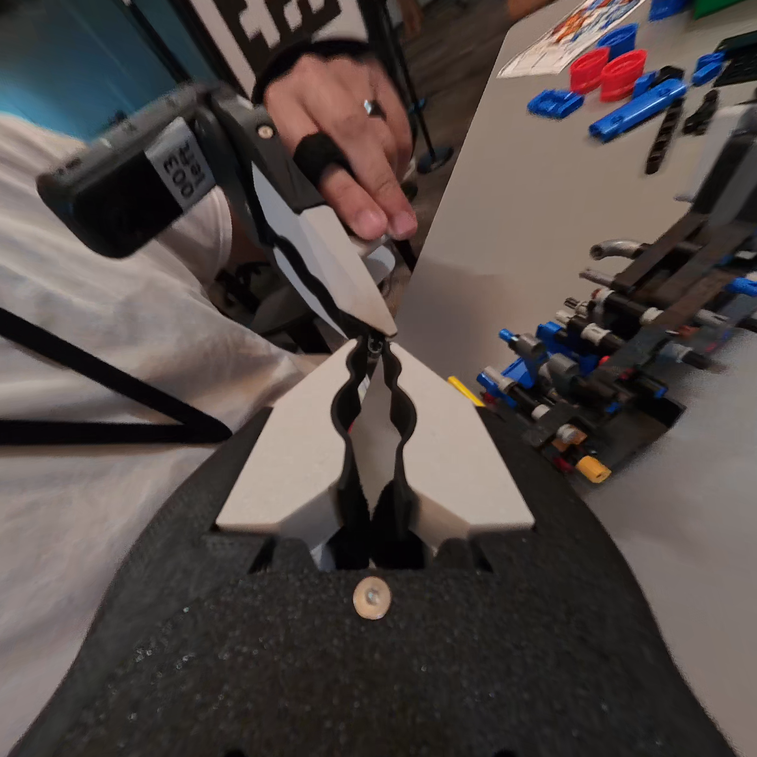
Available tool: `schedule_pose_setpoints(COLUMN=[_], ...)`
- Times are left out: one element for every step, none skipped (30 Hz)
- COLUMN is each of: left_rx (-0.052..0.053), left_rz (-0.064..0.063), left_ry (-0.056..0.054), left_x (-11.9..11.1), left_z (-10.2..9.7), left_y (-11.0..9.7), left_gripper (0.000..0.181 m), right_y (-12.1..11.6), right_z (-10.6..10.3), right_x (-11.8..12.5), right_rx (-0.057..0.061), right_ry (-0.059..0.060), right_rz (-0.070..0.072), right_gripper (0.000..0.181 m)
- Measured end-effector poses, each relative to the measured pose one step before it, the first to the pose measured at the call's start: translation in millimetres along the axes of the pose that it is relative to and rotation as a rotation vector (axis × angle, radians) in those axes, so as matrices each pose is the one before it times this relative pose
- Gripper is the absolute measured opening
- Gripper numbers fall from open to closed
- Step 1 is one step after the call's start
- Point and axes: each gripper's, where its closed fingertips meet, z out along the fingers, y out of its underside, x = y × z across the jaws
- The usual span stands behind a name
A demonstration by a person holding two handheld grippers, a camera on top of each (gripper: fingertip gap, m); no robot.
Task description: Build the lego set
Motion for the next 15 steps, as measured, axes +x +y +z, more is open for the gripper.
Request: schedule_pose_setpoints(left_rx=[-0.0037, 0.0109, 0.0164, 0.0273, 0.0318, 0.0216, 0.0168, 0.0167, 0.0219, 0.0204, 0.0147, 0.0133, 0.004, -0.0012, 0.0045], left_rz=[-0.0538, -0.0762, -0.0913, -0.0764, -0.0521, -0.0396, -0.036, -0.0362, -0.0391, -0.0449, -0.0334, -0.0152, -0.0062, -0.0018, 0.0032], left_ry=[-0.0313, -0.04, -0.0404, -0.0191, -0.0216, -0.0407, -0.0304, -0.0257, -0.0297, -0.0151, -0.0074, -0.008, -0.0115, -0.0179, -0.0146], left_x=[-6.29, -7.49, -7.15, -2.66, -1.6, -4.12, -2.87, -2.75, -3.79, -1.77, -0.63, -0.65, -1.14, -1.92, -1.24], left_z=[-0.05, -0.12, 0.51, 0.39, -0.27, -0.38, -0.59, -0.79, -1.32, -0.98, -0.87, -1.06, -0.42, -0.34, -0.66], left_y=[2.13, 0.53, 0.17, -0.99, -1.54, -0.89, -1.13, -1.39, -2.25, -2.33, -1.69, -1.36, -0.47, -0.21, -1.17], left_gripper=[0.014, 0.014, 0.014, 0.018, 0.02, 0.017, 0.015, 0.012, 0.01, 0.007, 0.007, 0.006, 0.005, 0.004, 0.004], right_y=[-5.54, -6.36, -6.52, -4.81, -3.38, -3.33, -1.76, -1.33, -1.97, -2.17, -0.43, 0.14, -0.82, -0.26, -0.58], right_z=[-3.35, -3.45, -2.89, -1.51, -0.32, 0.15, 0.71, 0.75, 0.32, 0.16, 0.56, 0.63, 0.15, 0.46, 0.38], right_x=[2.43, 2.83, 1.49, -0.16, -0.67, 0.35, 0.03, -1.06, -1.76, -2.15, -1.36, -1.53, -0.4, 0.04, -1.33], right_rx=[0.0409, 0.0473, 0.05, 0.0406, 0.0344, 0.0375, 0.0244, 0.0185, 0.0204, 0.0199, 0.0087, 0.0055, 0.0084, 0.0054, 0.0098], right_ry=[-0.0066, -0.0029, -0.0086, -0.0175, -0.0161, -0.0043, -0.0045, -0.0086, -0.01, -0.012, -0.0066, -0.0093, -0.0057, -0.0056, -0.0185], right_rz=[0.0402, 0.0438, 0.0445, 0.0408, 0.0309, 0.0218, 0.0193, 0.0169, 0.0134, 0.0124, 0.0071, 0.0049, 0.011, 0.0108, 0.0159], right_gripper=[0.006, 0.006, 0.006, 0.006, 0.006, 0.006, 0.006, 0.006, 0.006, 0.006, 0.005, 0.007, 0.006, 0.006, 0.006])
